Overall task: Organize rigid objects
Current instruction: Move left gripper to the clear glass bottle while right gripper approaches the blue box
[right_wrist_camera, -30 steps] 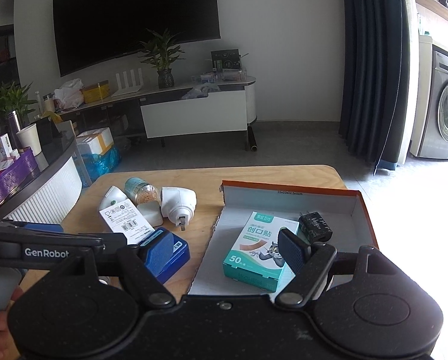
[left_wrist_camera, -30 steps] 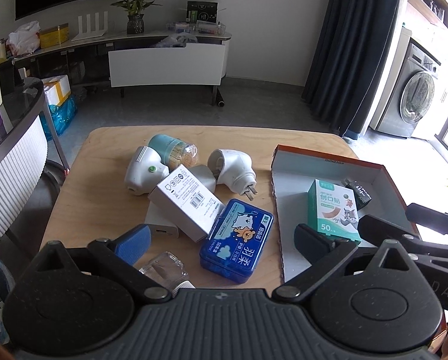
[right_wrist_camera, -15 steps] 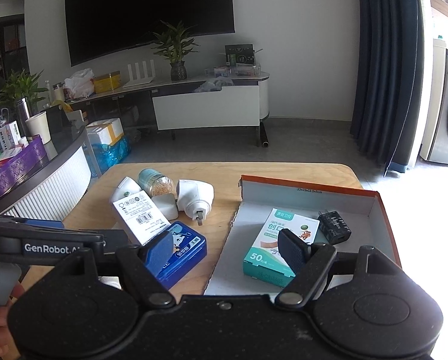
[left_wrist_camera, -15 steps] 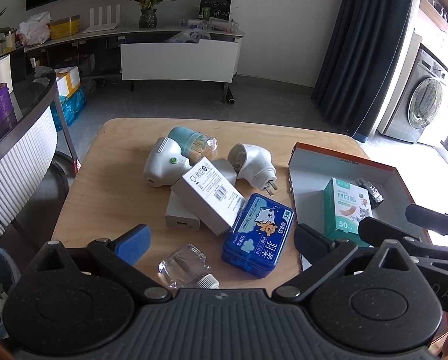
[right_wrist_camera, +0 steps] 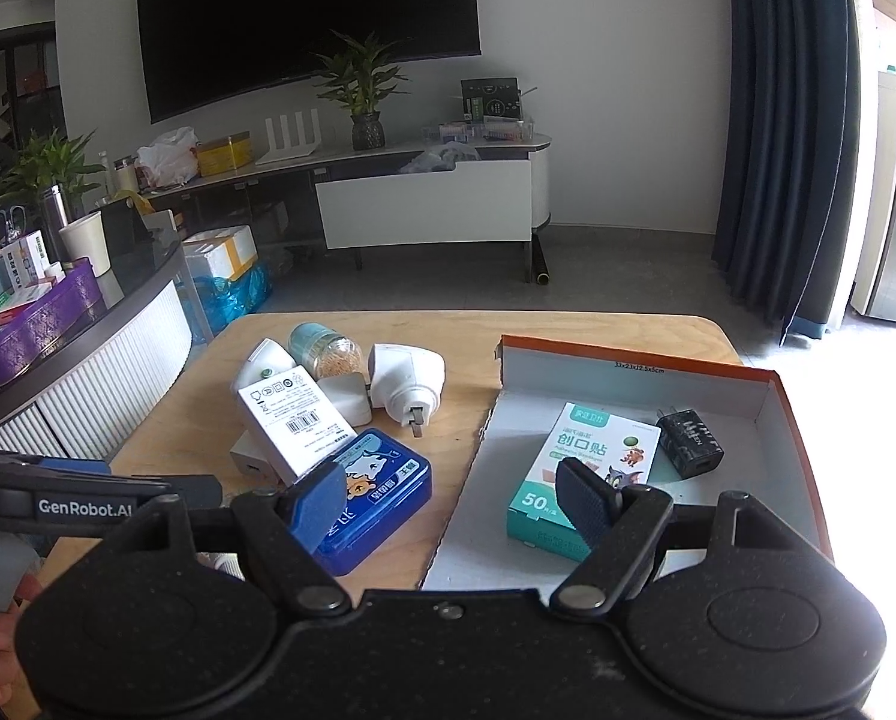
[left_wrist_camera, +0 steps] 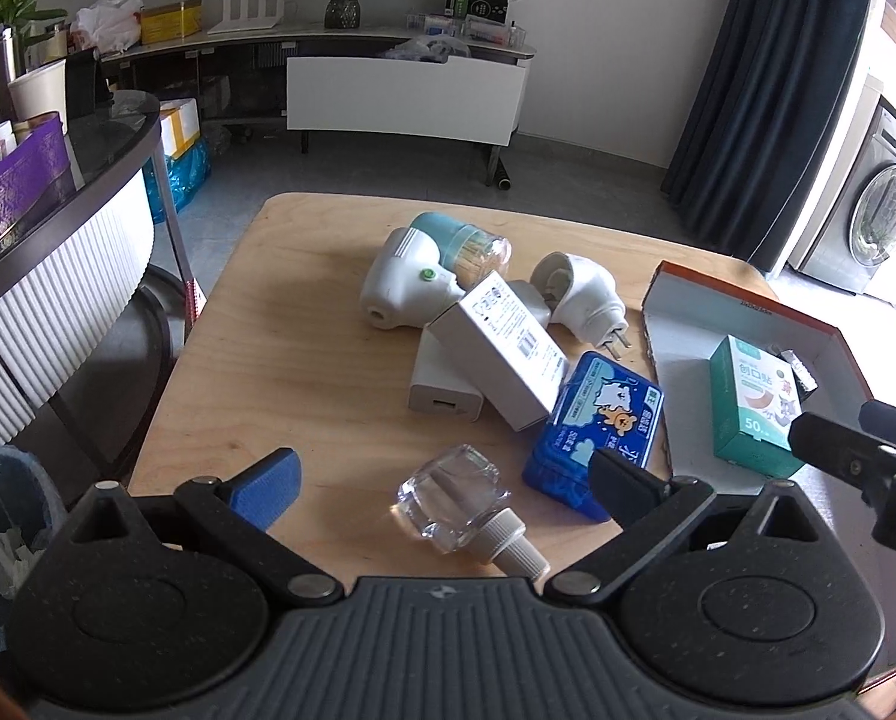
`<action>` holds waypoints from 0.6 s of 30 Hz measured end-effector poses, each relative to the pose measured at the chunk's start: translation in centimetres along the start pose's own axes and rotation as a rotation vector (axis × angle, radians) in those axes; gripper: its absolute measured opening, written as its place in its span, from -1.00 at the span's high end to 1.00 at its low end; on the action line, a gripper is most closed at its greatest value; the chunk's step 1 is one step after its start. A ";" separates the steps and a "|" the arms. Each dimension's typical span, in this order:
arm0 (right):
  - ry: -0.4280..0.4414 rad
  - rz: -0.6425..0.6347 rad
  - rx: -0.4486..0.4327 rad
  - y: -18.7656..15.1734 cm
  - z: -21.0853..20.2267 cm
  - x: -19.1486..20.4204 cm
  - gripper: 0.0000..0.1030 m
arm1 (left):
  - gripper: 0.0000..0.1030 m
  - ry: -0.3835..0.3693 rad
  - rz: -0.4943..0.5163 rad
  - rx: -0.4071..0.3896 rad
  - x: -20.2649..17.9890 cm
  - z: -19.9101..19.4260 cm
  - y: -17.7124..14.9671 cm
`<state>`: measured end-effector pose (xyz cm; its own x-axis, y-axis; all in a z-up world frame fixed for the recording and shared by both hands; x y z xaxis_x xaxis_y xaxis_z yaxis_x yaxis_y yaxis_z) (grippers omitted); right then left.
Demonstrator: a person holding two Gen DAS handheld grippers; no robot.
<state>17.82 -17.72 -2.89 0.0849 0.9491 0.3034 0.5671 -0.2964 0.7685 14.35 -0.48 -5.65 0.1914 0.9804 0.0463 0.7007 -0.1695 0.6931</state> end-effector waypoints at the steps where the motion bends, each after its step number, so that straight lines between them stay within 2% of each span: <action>1: 0.000 0.003 0.002 -0.1 0.1 -0.1 -0.76 | -1.00 0.002 -0.004 0.003 0.2 0.1 -0.1; 6: 0.008 0.005 0.014 -0.5 0.4 0.0 -0.76 | -1.00 0.008 -0.017 0.013 1.0 0.2 -0.8; 12: 0.012 0.012 0.028 -1.1 0.6 -0.2 -0.76 | -1.00 -0.040 0.003 0.020 0.5 0.7 -2.4; 18: 0.013 0.020 0.034 -1.4 0.7 -0.5 -0.76 | -1.00 -0.054 0.014 0.033 0.2 1.8 -3.5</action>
<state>17.57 -17.69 -4.54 0.0862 0.9413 0.3263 0.5931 -0.3116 0.7424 13.15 0.08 -9.38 0.2376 0.9712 0.0160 0.7198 -0.1870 0.6685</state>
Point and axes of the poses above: each gripper's, at about its wrist camera, not at the fingertips, and z roughly the way its jaws point, x to its left, y to its top, the point moved 8 cm from there along z, roughly the way its jaws point, and after that the axes turned 14 degrees about z, right-handed, at the moved point
